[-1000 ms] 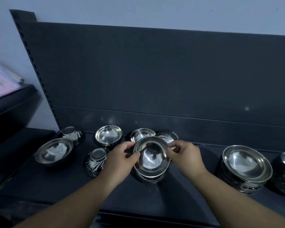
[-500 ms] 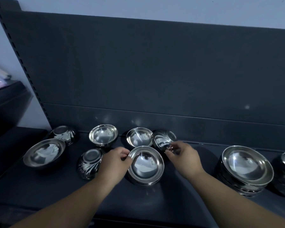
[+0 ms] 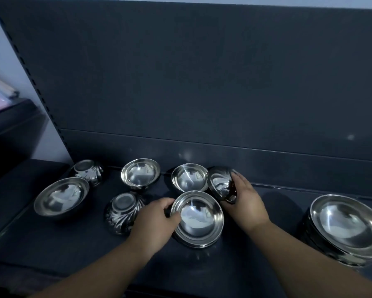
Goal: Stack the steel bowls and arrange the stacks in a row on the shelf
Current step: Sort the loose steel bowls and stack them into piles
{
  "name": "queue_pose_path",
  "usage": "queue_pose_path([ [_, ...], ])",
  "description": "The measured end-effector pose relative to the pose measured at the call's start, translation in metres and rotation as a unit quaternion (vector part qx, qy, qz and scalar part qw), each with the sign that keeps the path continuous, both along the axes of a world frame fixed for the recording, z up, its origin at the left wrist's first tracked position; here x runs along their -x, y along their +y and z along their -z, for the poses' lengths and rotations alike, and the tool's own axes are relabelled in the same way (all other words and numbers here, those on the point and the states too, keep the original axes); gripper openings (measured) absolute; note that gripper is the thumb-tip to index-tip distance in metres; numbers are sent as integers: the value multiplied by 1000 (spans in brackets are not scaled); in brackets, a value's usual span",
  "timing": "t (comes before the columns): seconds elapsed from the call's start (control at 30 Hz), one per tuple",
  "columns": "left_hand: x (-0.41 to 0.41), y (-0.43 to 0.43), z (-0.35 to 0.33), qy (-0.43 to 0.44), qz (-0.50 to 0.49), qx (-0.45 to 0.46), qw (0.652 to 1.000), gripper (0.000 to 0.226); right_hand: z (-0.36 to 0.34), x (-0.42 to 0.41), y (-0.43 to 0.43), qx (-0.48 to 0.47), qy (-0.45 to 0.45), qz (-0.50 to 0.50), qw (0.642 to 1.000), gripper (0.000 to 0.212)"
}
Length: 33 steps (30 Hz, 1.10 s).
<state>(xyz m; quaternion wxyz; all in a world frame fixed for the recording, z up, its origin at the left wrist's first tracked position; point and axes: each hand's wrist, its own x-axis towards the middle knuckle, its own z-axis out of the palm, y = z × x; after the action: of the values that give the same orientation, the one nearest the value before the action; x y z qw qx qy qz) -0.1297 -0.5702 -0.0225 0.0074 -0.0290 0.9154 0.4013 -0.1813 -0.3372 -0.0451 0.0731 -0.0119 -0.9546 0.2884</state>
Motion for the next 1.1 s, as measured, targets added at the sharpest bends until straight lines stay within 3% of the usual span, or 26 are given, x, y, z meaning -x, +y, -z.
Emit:
queue_pose_path([
  [0.2, 2, 0, 0, -41, -15, -79, 996, 28, -10, -10, -2, 36, 28, 44, 998, 79],
  [0.33, 1, 0, 1, -59, -18, -97, 993, 27, -20, -16, 2, 139, 3, 93, 986, 83],
  [0.47, -2, 0, 0, -76, -10, -111, 991, 21, -25, -29, 4, 318, -23, 180, 930, 70],
  [0.63, -8, 6, -5, -102, 8, -159, 982, 29, -37, -43, 17, 434, -18, 226, 872, 45],
  [0.73, -10, 11, -5, -122, -2, -206, 971, 29, -59, -56, 18, 462, -1, 208, 862, 30],
  [0.93, -12, 13, -5, -163, -23, -261, 951, 20, -59, -79, 8, 482, -114, 168, 852, 40],
  [1.1, -16, 13, -7, -163, -28, -284, 945, 19, -50, -85, 1, 428, -156, 138, 880, 33],
])
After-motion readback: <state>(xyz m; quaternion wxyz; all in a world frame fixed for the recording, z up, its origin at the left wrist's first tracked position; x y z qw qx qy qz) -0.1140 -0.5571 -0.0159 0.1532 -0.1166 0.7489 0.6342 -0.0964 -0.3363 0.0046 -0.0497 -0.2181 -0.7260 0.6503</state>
